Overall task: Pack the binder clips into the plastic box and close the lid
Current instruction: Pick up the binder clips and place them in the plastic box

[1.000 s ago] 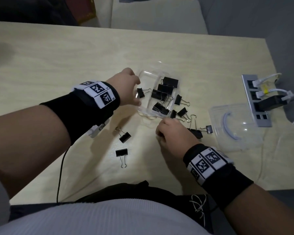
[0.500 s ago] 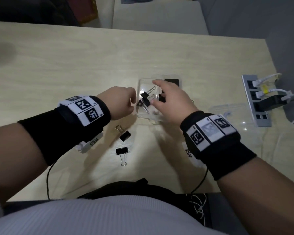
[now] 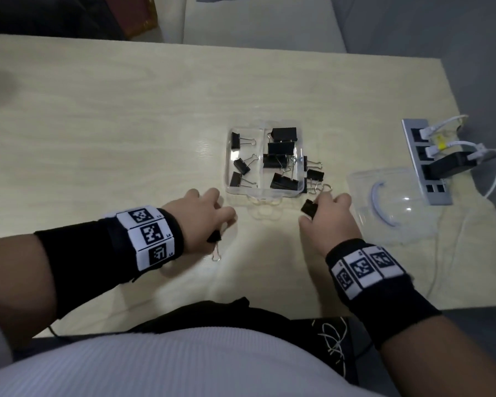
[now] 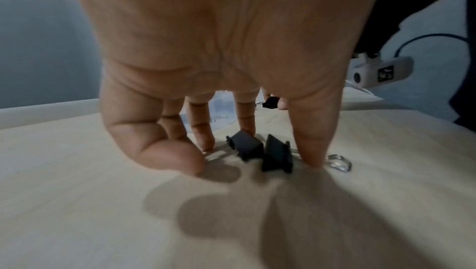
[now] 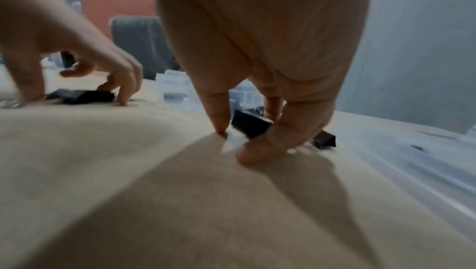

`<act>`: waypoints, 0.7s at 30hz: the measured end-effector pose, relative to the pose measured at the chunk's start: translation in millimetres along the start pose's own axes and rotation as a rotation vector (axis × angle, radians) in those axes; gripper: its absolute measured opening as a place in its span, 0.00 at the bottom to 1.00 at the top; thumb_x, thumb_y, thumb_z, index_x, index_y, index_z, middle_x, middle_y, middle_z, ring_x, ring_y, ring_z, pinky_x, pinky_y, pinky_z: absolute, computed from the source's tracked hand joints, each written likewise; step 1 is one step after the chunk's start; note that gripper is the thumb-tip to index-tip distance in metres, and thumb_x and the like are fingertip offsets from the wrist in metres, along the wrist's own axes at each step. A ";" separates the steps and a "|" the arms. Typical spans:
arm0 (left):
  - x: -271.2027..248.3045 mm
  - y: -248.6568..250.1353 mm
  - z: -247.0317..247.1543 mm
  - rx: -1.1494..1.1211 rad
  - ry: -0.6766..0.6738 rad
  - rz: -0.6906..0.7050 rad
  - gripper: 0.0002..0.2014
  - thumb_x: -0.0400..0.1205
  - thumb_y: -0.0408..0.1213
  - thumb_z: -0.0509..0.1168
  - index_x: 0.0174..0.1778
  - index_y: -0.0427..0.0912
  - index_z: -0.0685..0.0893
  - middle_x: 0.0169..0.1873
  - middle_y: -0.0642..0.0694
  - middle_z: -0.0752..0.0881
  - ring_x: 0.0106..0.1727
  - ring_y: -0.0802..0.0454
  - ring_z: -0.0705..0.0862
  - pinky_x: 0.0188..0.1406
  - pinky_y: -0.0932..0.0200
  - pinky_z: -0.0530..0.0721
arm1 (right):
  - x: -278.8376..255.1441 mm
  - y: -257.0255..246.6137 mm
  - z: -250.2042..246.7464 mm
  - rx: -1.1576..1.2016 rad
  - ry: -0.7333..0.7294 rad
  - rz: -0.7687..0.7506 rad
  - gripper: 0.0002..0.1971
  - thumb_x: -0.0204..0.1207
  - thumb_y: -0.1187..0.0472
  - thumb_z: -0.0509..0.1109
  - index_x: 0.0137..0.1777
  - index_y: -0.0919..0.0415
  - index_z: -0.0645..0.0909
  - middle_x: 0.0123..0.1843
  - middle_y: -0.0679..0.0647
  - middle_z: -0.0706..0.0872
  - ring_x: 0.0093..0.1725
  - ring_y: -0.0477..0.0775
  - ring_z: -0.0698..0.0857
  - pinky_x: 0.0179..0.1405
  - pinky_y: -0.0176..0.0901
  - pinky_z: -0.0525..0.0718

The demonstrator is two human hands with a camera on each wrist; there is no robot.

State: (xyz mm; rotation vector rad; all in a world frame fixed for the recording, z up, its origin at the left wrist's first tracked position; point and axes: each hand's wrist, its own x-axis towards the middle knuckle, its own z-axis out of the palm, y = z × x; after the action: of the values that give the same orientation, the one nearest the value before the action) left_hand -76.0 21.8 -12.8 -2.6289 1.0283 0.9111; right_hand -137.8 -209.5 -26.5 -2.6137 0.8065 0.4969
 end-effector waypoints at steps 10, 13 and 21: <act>13.5 -8.1 -9.6 -0.038 -0.013 -0.009 0.19 0.78 0.49 0.62 0.66 0.60 0.72 0.58 0.44 0.72 0.54 0.40 0.79 0.41 0.50 0.80 | 7.6 7.8 -0.2 0.097 0.029 -0.042 0.12 0.72 0.55 0.69 0.53 0.57 0.76 0.59 0.55 0.70 0.35 0.51 0.78 0.43 0.47 0.80; 13.7 -6.0 -5.8 -0.027 0.013 -0.023 0.19 0.79 0.51 0.61 0.67 0.61 0.72 0.60 0.45 0.71 0.56 0.40 0.76 0.39 0.53 0.76 | 8.4 11.7 -8.9 0.146 0.096 0.000 0.13 0.72 0.53 0.69 0.54 0.56 0.76 0.58 0.57 0.72 0.37 0.53 0.78 0.42 0.47 0.77; 13.3 0.1 -5.2 -0.049 0.005 -0.047 0.29 0.65 0.59 0.71 0.61 0.59 0.72 0.61 0.48 0.69 0.57 0.42 0.72 0.40 0.49 0.81 | 19.4 -17.7 -39.0 0.184 0.215 -0.312 0.14 0.73 0.56 0.71 0.57 0.55 0.78 0.55 0.53 0.81 0.49 0.54 0.81 0.45 0.44 0.77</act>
State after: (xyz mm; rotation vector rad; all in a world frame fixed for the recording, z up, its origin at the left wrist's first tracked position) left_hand -65.9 12.5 -16.7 -2.6845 0.9529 0.9316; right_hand -103.6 -221.7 3.4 -2.5792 0.4643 0.0529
